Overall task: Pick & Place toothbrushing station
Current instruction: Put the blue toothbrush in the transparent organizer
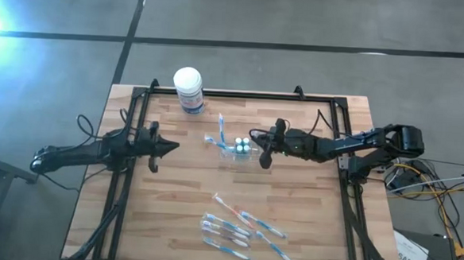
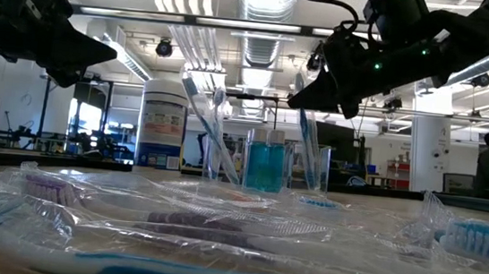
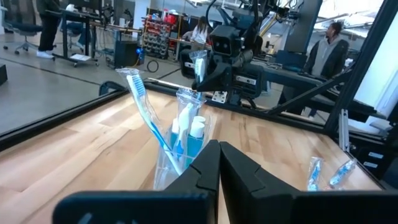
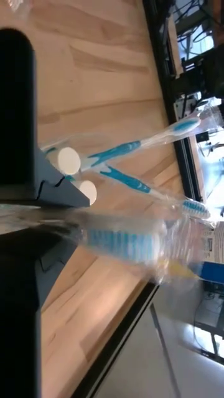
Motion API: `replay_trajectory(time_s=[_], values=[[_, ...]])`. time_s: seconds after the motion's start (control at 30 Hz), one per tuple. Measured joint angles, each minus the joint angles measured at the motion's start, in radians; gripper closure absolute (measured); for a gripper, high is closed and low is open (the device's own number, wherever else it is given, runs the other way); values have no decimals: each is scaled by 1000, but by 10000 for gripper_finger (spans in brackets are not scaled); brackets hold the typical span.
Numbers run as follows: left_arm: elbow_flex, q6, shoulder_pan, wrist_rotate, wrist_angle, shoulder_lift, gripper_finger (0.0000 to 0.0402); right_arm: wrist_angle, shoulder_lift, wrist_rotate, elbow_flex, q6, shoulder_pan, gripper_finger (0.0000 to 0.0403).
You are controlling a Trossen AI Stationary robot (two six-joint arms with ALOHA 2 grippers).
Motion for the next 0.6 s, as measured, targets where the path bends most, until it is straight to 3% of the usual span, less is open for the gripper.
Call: replay_trajectory(time_s=[0.33,0.6], values=[[0,-44,0,0,0,0,390,10,-7,7,0,19,0,271],[0,-55,0,0,0,0,392,-10,-133,53,0,-49,0,230]])
